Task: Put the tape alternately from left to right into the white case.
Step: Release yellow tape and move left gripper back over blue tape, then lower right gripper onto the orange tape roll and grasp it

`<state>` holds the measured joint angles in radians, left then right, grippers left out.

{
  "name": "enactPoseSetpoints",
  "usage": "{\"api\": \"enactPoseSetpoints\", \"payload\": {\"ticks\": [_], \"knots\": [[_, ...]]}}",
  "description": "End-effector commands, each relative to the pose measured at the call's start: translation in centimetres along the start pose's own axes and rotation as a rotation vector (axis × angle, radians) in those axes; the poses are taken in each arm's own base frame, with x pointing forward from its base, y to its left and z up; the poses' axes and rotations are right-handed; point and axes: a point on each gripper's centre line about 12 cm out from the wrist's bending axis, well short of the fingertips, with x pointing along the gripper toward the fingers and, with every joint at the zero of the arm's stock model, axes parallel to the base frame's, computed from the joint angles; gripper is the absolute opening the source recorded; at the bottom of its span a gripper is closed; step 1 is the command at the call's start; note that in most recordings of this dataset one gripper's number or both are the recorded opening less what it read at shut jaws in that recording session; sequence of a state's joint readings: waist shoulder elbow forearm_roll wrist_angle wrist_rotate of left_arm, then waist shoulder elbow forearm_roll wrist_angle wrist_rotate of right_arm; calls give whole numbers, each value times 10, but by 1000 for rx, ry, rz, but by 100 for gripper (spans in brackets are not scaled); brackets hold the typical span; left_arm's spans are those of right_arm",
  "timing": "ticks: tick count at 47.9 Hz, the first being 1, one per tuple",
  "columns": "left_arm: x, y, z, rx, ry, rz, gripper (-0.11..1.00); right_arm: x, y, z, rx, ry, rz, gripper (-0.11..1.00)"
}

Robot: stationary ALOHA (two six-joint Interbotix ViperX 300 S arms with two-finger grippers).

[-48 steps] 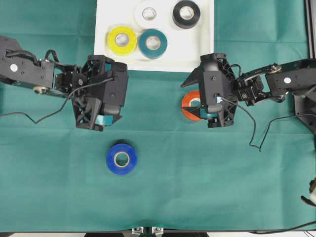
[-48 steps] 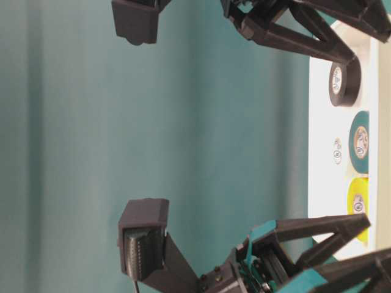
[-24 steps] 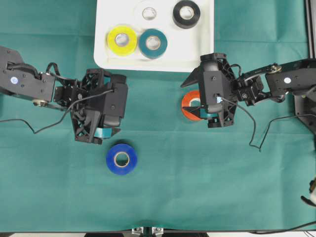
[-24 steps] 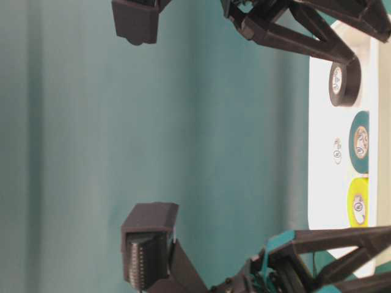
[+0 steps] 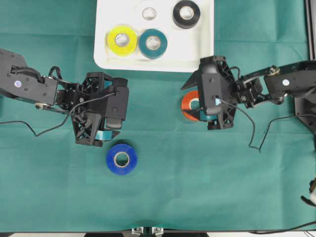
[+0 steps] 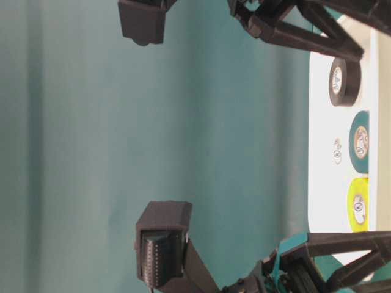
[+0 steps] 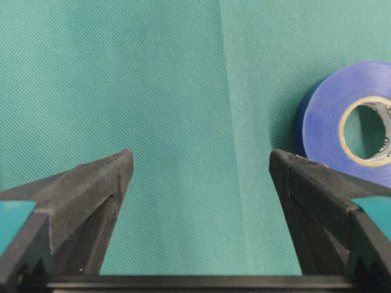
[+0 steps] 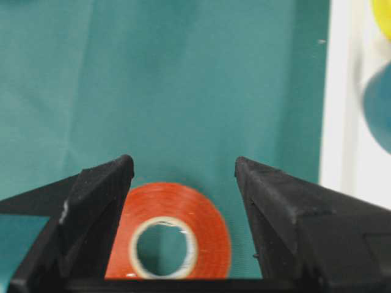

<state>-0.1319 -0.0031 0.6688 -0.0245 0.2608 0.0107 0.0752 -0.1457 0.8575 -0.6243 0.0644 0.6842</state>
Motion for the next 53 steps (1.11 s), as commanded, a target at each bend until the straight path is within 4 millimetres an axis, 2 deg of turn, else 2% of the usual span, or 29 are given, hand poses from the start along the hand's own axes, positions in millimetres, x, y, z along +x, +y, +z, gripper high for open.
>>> {"api": "enactPoseSetpoints", "payload": {"ticks": [1,14,30,45,53], "knots": [[-5,-1,6,0,-28,-3,57,-2,8,2,6,-7,18,75],[-6,-1,8,0,-32,-3,57,-3,24,-15,66,61,25,75],[-5,-1,8,0,-31,-3,57,-3,24,-33,128,112,11,75],[-5,-1,6,0,-28,-3,57,16,26,-44,127,169,8,75],[-5,-1,6,0,-26,-2,57,23,26,-44,128,183,2,74]]}}
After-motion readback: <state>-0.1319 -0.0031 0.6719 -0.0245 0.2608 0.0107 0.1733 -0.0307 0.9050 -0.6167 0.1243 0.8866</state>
